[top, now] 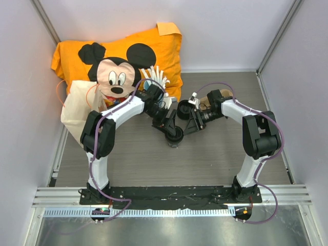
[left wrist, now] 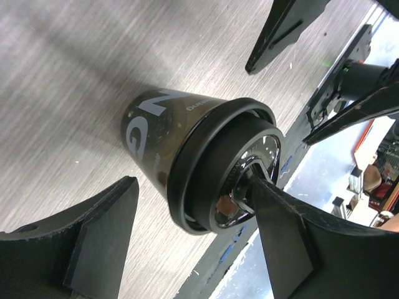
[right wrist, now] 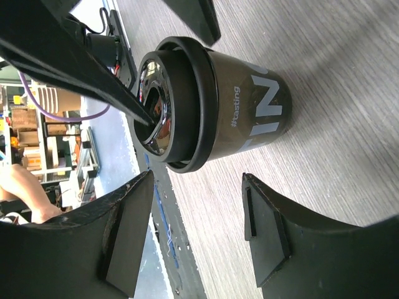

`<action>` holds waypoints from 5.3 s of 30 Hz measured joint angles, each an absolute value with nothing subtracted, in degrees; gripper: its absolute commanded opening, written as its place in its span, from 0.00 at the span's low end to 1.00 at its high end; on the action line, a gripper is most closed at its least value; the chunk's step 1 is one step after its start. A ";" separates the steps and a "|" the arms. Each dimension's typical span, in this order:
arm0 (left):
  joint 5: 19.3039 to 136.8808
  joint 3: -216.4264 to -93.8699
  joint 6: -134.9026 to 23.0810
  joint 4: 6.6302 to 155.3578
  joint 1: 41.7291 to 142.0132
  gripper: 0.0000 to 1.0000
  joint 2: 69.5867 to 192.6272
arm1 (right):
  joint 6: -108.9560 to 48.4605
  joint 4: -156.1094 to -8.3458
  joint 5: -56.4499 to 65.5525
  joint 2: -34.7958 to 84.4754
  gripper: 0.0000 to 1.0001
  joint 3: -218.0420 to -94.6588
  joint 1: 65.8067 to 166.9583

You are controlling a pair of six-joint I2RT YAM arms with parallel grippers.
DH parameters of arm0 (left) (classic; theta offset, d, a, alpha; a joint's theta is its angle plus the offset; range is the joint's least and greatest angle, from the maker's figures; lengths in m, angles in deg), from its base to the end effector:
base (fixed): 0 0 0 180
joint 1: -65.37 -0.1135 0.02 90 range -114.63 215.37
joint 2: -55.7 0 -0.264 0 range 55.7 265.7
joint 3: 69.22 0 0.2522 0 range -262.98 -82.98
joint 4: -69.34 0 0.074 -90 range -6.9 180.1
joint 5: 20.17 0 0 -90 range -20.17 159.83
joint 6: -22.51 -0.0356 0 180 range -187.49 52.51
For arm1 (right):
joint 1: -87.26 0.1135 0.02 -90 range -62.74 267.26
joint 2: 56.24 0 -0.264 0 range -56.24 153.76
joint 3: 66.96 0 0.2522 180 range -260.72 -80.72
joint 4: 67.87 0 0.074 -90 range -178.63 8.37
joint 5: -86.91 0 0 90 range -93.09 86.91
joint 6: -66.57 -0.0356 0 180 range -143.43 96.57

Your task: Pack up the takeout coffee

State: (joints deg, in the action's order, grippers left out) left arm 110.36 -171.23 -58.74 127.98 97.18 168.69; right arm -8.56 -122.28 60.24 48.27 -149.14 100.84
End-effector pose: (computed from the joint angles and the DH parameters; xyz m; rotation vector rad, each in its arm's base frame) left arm 0.3327 -0.2336 0.2138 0.7506 2.7386 -1.1578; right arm 0.3231 0.1108 0.1857 -0.7859 2.3728 1.5344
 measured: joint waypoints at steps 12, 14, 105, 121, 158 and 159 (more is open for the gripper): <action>113.62 -174.44 -58.34 127.17 94.98 0.79 168.69 | -8.73 -121.99 61.64 48.25 0.67 -147.50 100.84; 114.10 -174.16 -57.58 126.01 94.56 0.79 168.67 | -7.53 -123.11 62.47 48.25 0.67 -147.24 100.84; 110.98 -164.28 -53.60 116.37 90.61 0.79 167.53 | -22.57 -98.58 50.56 41.69 0.70 -139.15 104.77; 111.44 -164.12 -53.36 115.96 90.37 0.80 165.76 | -24.01 -97.97 52.48 38.98 0.70 -138.74 111.64; 114.41 -156.04 -62.71 129.62 84.05 0.90 149.13 | -23.99 -103.06 57.40 38.87 0.80 -141.69 109.78; 114.39 -155.55 -63.06 130.25 84.05 0.90 149.11 | -24.27 -103.06 56.98 38.87 0.80 -141.69 110.46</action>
